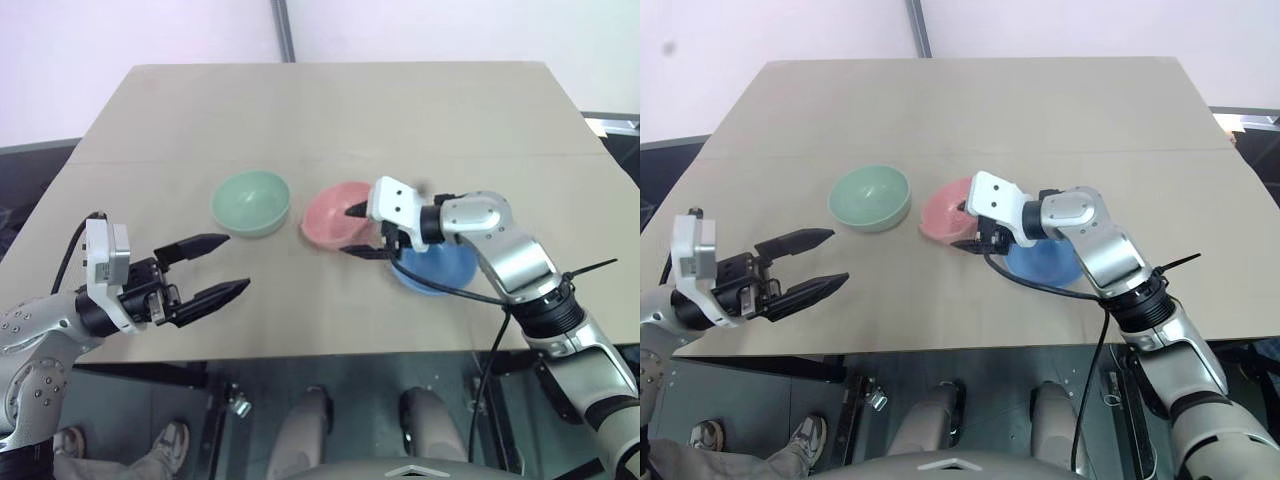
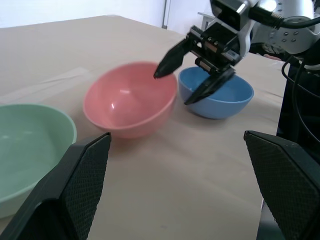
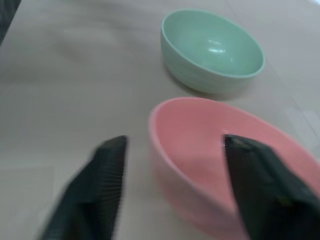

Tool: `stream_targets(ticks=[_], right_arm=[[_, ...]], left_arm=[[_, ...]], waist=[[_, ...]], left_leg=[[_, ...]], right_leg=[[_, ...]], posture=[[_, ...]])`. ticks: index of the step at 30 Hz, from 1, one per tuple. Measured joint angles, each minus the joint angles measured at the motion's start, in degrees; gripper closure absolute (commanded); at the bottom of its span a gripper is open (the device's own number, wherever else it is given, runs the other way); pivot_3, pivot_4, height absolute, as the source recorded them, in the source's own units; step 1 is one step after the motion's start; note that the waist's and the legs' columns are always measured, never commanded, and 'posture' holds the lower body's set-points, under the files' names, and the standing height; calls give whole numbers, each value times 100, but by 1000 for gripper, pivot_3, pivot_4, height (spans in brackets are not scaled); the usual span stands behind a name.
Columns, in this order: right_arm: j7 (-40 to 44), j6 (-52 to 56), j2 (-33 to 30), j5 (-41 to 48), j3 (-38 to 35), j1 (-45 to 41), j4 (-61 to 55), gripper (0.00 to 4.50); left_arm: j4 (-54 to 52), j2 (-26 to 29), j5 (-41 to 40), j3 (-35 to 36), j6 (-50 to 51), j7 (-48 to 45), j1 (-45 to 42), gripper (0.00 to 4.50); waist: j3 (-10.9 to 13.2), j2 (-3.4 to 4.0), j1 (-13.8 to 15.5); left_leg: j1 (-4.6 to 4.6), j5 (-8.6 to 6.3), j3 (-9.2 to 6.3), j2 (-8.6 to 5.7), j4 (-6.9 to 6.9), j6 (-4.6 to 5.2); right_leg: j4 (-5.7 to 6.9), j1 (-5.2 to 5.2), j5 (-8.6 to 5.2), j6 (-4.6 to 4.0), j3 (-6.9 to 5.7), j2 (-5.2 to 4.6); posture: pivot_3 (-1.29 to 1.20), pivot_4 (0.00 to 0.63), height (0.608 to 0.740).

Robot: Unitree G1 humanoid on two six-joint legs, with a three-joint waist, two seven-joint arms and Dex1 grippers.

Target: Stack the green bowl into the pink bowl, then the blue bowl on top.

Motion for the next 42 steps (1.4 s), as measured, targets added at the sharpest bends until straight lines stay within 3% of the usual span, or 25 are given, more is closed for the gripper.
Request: stream_targets(ticks=[7,9,11,14,18,23,30,34,35,36,38,39,40,41,42], right_arm=[[-53,16,177,511,-302,7,-627,90],[-2,147,92,824,-519,16,-994,90],[3,226,-2,986,-657,31,-1175,90],[-50,355,-198,1154,-881,144,-1399,90],[-248,424,-502,1203,-1098,414,-1568,90],[-386,394,-954,1142,-1169,824,-1720,90],[-491,394,-1237,1155,-1271,1033,-2057,90],[-504,409,-1418,1200,-1372,1152,-2142,0],[-507,411,-1437,1210,-1377,1158,-2152,0],[-514,419,-1465,1236,-1387,1167,-2180,0],[-515,421,-1470,1252,-1388,1169,-2212,0],[-521,424,-1505,1273,-1392,1179,-2252,0],[-540,434,-1561,1284,-1433,1222,-2255,0],[-543,436,-1561,1285,-1441,1226,-2255,0],[-557,444,-1564,1298,-1483,1250,-2260,0]], left_arm=[[80,59,1073,-171,-246,899,-404,0],[70,446,1943,-400,-163,1581,-542,0],[60,770,2316,-547,-8,1810,-731,0],[40,1597,2893,-1075,93,1735,-1100,0],[7,2151,3403,-1928,53,1408,-1640,0],[469,2241,4214,-3055,-297,1087,-2475,0],[1180,1892,5138,-3902,-701,1050,-3222,0],[1478,1702,5373,-4121,-1016,915,-3300,1739],[1504,1685,5388,-4126,-1046,895,-3319,1876],[1571,1650,5424,-4130,-1119,848,-3393,2605],[1592,1649,5446,-4130,-1148,843,-3429,2927],[1646,1632,5504,-4130,-1243,808,-3491,3584],[1718,1589,5548,-4130,-1348,761,-3519,3850],[1719,1581,5547,-4130,-1352,748,-3523,4388],[1715,1557,5509,-4129,-1343,681,-3571,4465]], waist=[[-1,-2,8],[-1,-3,17],[-1,-4,25],[-1,-4,27],[0,-2,5],[2,-3,-7],[5,-10,11],[7,-12,2],[7,-13,2],[8,-14,5],[8,-14,3],[7,-14,5],[8,-15,9],[8,-15,8],[8,-15,10]], left_leg=[[-1,2,-2,0,2,-3],[-2,2,-5,0,4,-4],[-3,2,-6,-1,4,-4],[-2,3,-4,-1,4,-5],[-7,3,8,1,-1,-4],[-11,3,15,7,-4,-4],[-14,3,21,9,1,-4],[-15,3,21,11,2,-4],[-15,3,20,12,2,-4],[-15,3,20,14,2,-4],[-14,3,20,15,3,-4],[-14,3,20,15,5,-4],[-15,3,20,15,8,-4],[-15,3,21,15,8,-4],[-16,3,20,15,9,-4]], right_leg=[[10,-5,0,0,0,1],[15,-5,0,0,0,2],[17,-5,-1,1,-1,3],[18,-6,-1,2,-1,4],[20,-20,-1,2,12,6],[24,-28,-1,2,21,13],[24,-28,-2,4,26,15],[25,-29,-2,4,26,16],[25,-30,-2,4,26,17],[25,-30,-2,4,25,18],[26,-29,-2,4,25,18],[28,-29,-2,4,25,19],[28,-29,-2,4,25,19],[28,-29,-2,4,25,19],[30,-29,-2,4,25,19]], posture=[[0,150,740],[0,150,740],[0,150,740],[0,150,740],[0,150,740],[0,150,740],[0,150,740],[0,150,740],[0,150,740],[0,150,740],[0,150,740],[0,150,740],[0,150,740],[0,150,740],[0,150,740]])
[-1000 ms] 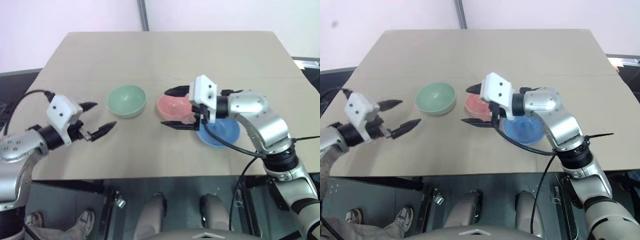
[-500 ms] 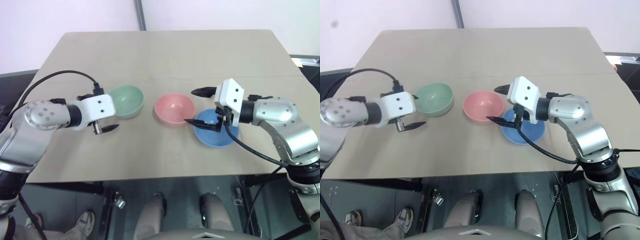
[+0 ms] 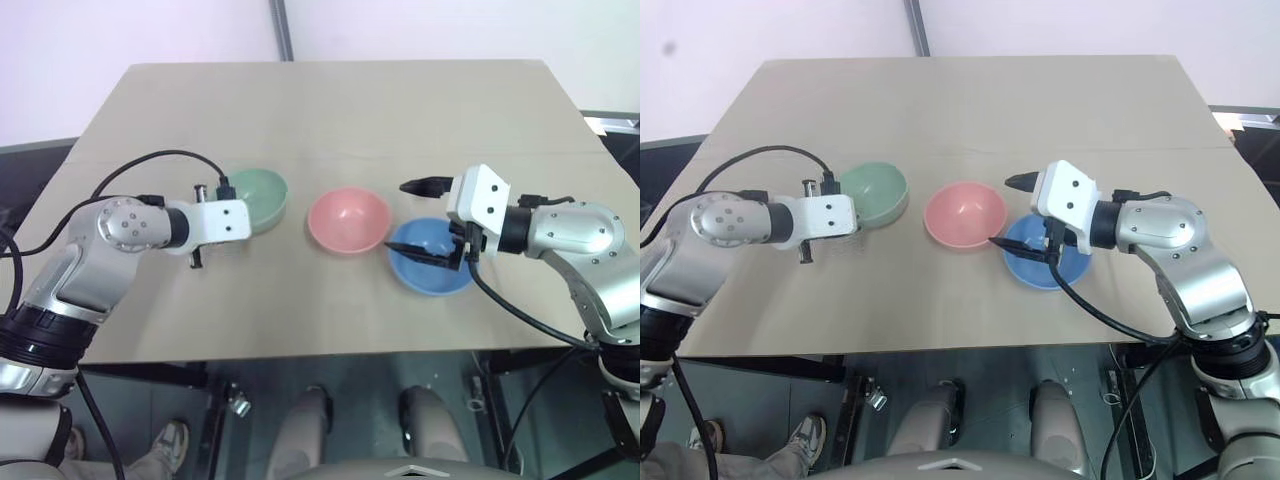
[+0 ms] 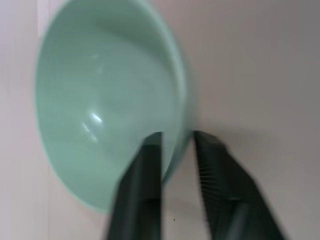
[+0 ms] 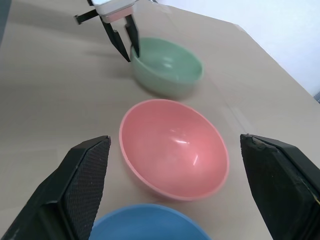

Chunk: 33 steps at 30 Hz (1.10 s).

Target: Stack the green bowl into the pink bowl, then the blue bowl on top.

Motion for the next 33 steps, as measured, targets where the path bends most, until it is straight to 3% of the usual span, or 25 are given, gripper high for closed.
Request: stream_targets(ticks=[11,18,21,24,30,33], right_arm=[[-145,4,-45,66,-72,28,13,0],[-322,67,-148,71,-189,187,-59,0],[-380,123,-214,75,-295,295,-147,0],[-488,235,-249,98,-361,389,-306,0],[-574,652,-378,350,-532,743,-699,0],[-563,953,-510,591,-590,926,-947,0]], left_arm=[[-823,-307,-930,248,258,-1005,-1125,4465],[-786,-674,-1247,-60,-110,-1815,-1412,4465],[-668,-791,-1265,-189,-340,-2020,-1435,3598],[-402,-1041,-1189,-250,-673,-2055,-1550,2219],[-178,-1317,-1165,-169,-853,-1787,-1614,2219],[-277,-1294,-1499,282,-594,-1623,-1353,2219]], waist=[[2,-4,-1],[3,-5,-5],[3,-5,-1],[3,-5,3],[3,-6,-7],[3,-5,-15]], left_leg=[[-2,0,0,0,12,0],[-4,0,-1,1,19,0],[-4,0,1,1,25,0],[-4,0,-1,1,30,1],[-4,0,-1,1,33,1],[-2,0,-1,10,32,1]], right_leg=[[6,2,0,1,0,0],[8,2,0,0,1,2],[9,3,0,0,3,2],[12,4,0,0,2,3],[12,6,1,0,3,3],[10,6,1,0,4,10]], posture=[[0,150,740],[0,150,740],[0,150,740],[0,150,740],[0,150,740],[0,150,740]])
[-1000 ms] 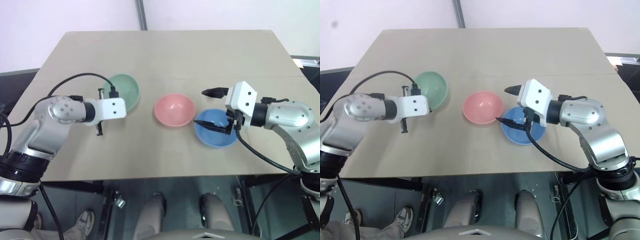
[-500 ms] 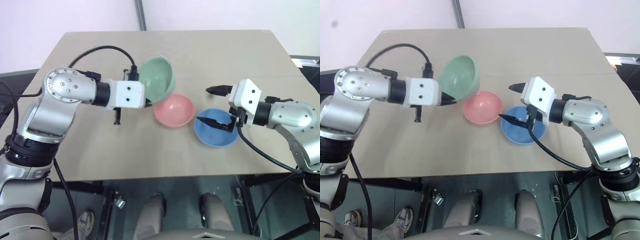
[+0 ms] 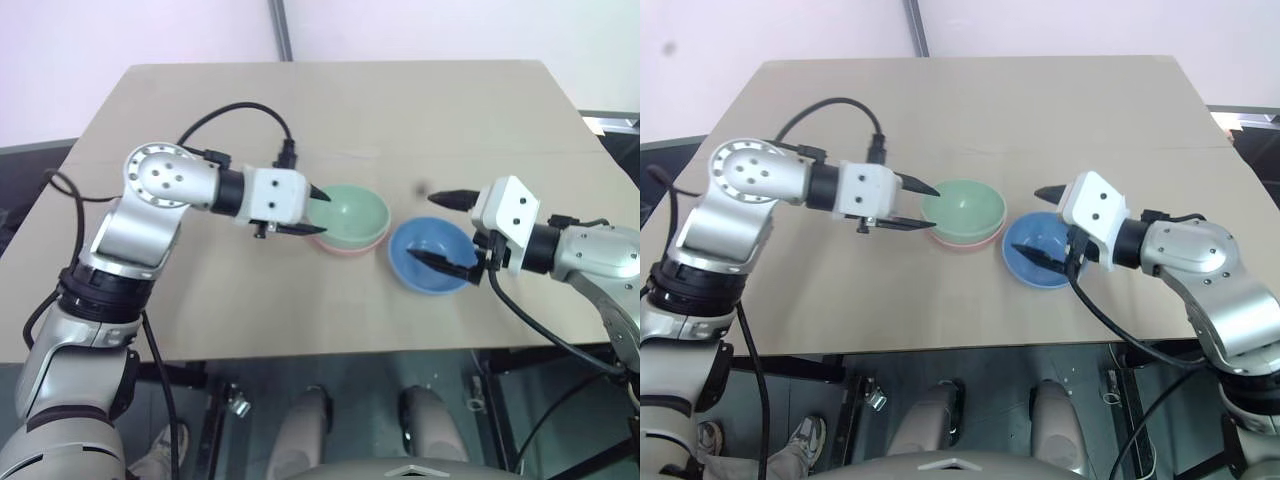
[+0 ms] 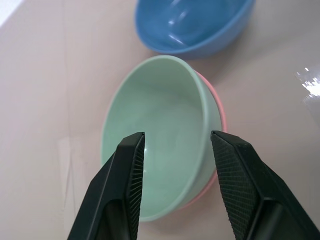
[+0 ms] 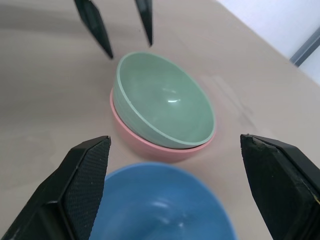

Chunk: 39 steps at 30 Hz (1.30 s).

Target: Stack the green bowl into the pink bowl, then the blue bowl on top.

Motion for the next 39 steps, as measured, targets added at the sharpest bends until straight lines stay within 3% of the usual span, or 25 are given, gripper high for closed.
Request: stream_targets(ticks=[3,5,8,11,15,18,20,22,25,26,33,39], right_arm=[[43,337,-200,282,-39,356,-282,0],[54,405,-297,323,-36,502,-332,0],[49,471,-451,314,43,732,-357,0],[45,468,-508,245,104,776,-328,0],[92,364,-558,87,321,846,-62,0],[147,327,-634,-29,455,886,113,824],[195,232,-653,-155,596,895,256,1843],[244,81,-681,-355,798,931,416,2496],[254,-168,-693,-584,973,980,580,4160],[228,-322,-692,-659,921,964,555,4343],[226,-674,-568,-805,807,919,677,4343],[479,-491,-71,0,725,-160,245,4343]], left_arm=[[-147,-72,-998,919,754,209,659,2219],[-216,-67,-1249,1277,931,312,1023,2219],[-273,122,-1822,1675,1327,157,1639,1427],[-410,300,-2383,2043,1800,-7,1880,30],[-546,225,-2755,2387,1967,195,2138,30],[-547,214,-2936,2432,1989,67,2344,0],[-548,321,-3112,2429,2086,-195,2448,0],[-551,446,-3197,2425,2126,-416,2463,0],[-554,544,-3291,2388,2123,-727,2463,0],[-552,578,-3302,2372,2123,-835,2464,0],[-500,878,-3206,2190,1818,-1546,2540,0],[-185,893,-2892,2081,1415,-1727,2780,0]], waist=[[0,0,6],[0,0,13],[0,-1,13],[0,-2,32],[-1,-4,45],[-1,-4,40],[-1,-4,36],[-1,-4,35],[-1,-4,36],[-2,-4,36],[-11,-17,20],[-4,-5,17]], left_leg=[[2,0,0,8,1,1],[4,0,-1,9,3,0],[8,0,2,15,3,0],[9,0,-3,16,3,0],[14,0,-2,15,7,0],[13,0,-3,16,7,0],[12,0,-3,17,7,0],[12,0,-2,17,6,0],[12,-1,-1,17,6,0],[14,-1,0,17,6,0],[16,-1,2,28,6,0],[12,-1,3,42,3,0]], right_leg=[[2,1,0,0,1,7],[1,3,0,0,-1,8],[3,3,0,-1,3,13],[2,6,0,0,2,18],[1,14,3,-5,5,19],[0,13,6,-9,5,21],[-2,13,6,-9,5,22],[-2,13,5,-10,5,22],[-2,13,5,-9,7,22],[-2,14,5,-9,8,22],[-3,14,8,-15,9,33],[-6,5,12,-22,11,48]], posture=[[0,150,740],[0,150,740],[0,150,740],[0,150,740],[0,150,740],[0,150,740],[0,150,740],[0,150,740],[0,150,740],[0,150,740],[0,150,740],[0,150,740]])
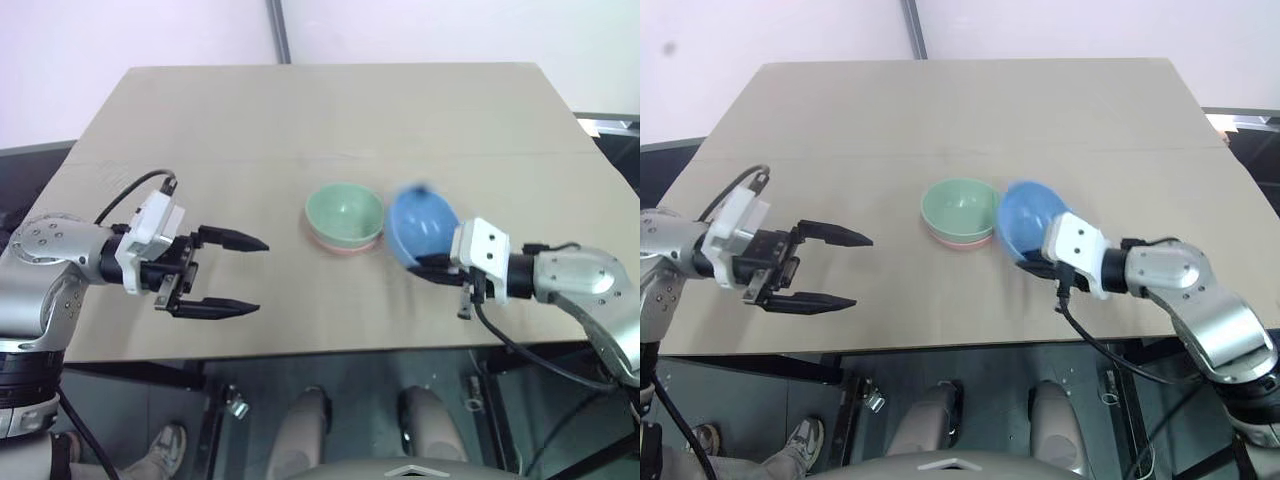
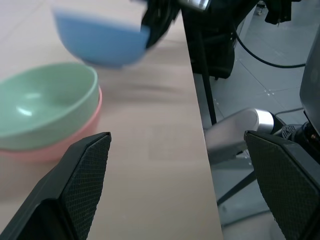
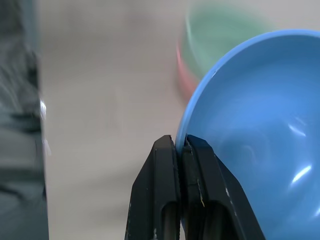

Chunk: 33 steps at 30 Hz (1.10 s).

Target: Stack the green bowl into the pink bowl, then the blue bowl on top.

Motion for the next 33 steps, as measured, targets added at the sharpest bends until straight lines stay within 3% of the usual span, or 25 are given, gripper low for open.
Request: stream_targets(ticks=[8,9,11,13,14,15,20,24,26,29,33], right_arm=[[285,57,885,-145,761,-2049,1146,4343],[298,-22,1059,-231,892,-2181,1448,3684],[306,-132,1228,-322,976,-2252,1725,3244],[339,-400,1336,-519,1112,-2311,2065,2347],[356,-690,1372,-725,1175,-2292,2297,1677],[356,-737,1373,-766,1177,-2282,2333,1442],[511,-1105,1370,-742,1029,-1846,2280,1442],[395,-855,1230,-303,412,-1254,1630,1442],[390,-426,812,62,-45,-774,1138,1442],[387,42,241,384,-670,-33,862,73],[7,203,17,449,-1498,797,602,73]], left_arm=[[344,102,240,286,-339,-21,871,0],[335,101,248,374,-344,33,954,0],[304,100,247,467,-345,115,1015,0],[181,95,227,602,-306,248,1127,0],[1,91,147,737,-175,378,1291,0],[-27,87,135,761,-152,403,1310,0],[-443,-8,-11,1133,187,979,1648,0],[-600,-672,191,1257,-45,1909,1631,0],[-622,-860,203,1382,-161,2131,1673,0],[-645,-916,189,1569,-93,2437,1785,0],[-821,-939,-1,1708,154,2650,2046,0]], waist=[[2,3,-14],[2,3,5],[2,2,25],[2,2,16],[2,3,8],[4,6,10],[4,6,2],[4,3,16],[2,0,46],[0,-3,55],[1,-1,13]], left_leg=[[-1,0,6,14,-9,0],[-5,0,3,14,-9,0],[-8,0,4,12,-9,-1],[-8,0,8,12,-9,-1],[-8,-1,11,11,-10,-2],[-8,-1,12,11,-11,-2],[-4,-1,11,16,-23,-2],[-6,-1,10,15,-17,-2],[-6,-1,11,13,-16,-3],[0,-1,19,12,-15,-2],[6,-1,29,20,-15,-2]], right_leg=[[-1,-11,4,-8,4,13],[-3,-11,4,-8,1,13],[-7,-11,5,-10,2,12],[-10,-11,7,-12,5,11],[-12,-11,8,-13,7,10],[-12,-12,8,-13,8,10],[-10,-17,8,-14,8,15],[-9,-16,9,-15,10,15],[-13,-11,9,-15,8,11],[-14,-8,9,-15,14,11],[-10,-9,10,-17,20,15]], posture=[[0,150,740],[0,150,740],[0,150,740],[0,150,740],[0,150,740],[0,150,740],[0,150,740],[0,150,740],[0,150,740],[0,150,740],[0,150,740]])
